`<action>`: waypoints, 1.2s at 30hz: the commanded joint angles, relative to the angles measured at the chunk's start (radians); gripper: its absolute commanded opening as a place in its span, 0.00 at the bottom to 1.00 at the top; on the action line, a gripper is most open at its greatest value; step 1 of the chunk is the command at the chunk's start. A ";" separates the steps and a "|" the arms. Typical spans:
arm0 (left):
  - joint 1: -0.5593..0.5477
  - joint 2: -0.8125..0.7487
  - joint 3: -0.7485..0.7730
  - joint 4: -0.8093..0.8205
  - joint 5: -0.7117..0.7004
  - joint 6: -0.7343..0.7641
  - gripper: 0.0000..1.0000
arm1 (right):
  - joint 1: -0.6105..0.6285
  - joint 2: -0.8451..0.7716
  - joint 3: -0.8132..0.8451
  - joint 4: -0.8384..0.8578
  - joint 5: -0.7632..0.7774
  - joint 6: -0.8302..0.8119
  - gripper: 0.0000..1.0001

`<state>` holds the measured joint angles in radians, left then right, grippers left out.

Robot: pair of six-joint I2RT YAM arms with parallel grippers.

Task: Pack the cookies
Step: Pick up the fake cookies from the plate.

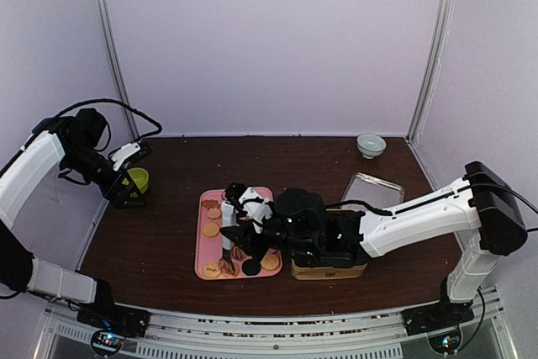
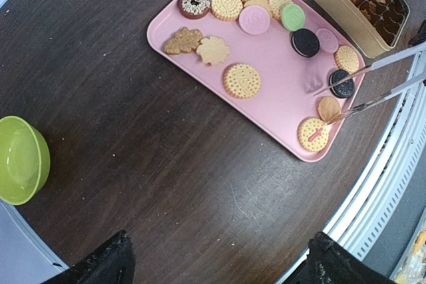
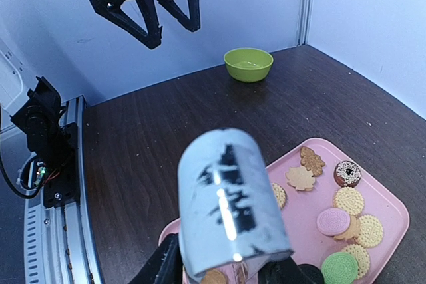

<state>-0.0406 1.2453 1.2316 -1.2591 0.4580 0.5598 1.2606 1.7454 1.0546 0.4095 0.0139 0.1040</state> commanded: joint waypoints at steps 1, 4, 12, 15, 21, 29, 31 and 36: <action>0.007 0.006 0.030 -0.010 0.026 0.014 0.93 | 0.002 -0.039 -0.037 -0.029 -0.038 0.018 0.38; 0.007 0.006 0.031 -0.013 0.026 0.015 0.93 | 0.002 -0.054 -0.051 -0.029 -0.045 0.021 0.38; 0.007 0.002 0.037 -0.019 0.029 0.016 0.92 | 0.002 -0.084 -0.066 -0.037 -0.063 0.030 0.37; 0.007 0.004 0.040 -0.022 0.031 0.015 0.92 | 0.002 -0.073 -0.052 -0.048 -0.060 0.021 0.35; 0.007 0.012 0.040 -0.009 0.037 0.019 0.92 | 0.000 -0.022 0.001 -0.098 -0.004 -0.027 0.31; 0.007 0.040 0.073 -0.018 0.055 0.016 0.90 | -0.039 -0.021 0.026 -0.099 0.066 -0.053 0.30; 0.008 0.035 0.074 -0.017 0.055 0.013 0.90 | -0.047 -0.022 0.043 -0.102 0.076 -0.065 0.29; 0.007 0.021 0.074 -0.017 0.053 0.012 0.90 | -0.052 -0.029 0.067 -0.089 0.040 -0.052 0.30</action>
<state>-0.0406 1.2846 1.2732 -1.2808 0.4911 0.5663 1.2148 1.7149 1.0794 0.3149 0.0479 0.0578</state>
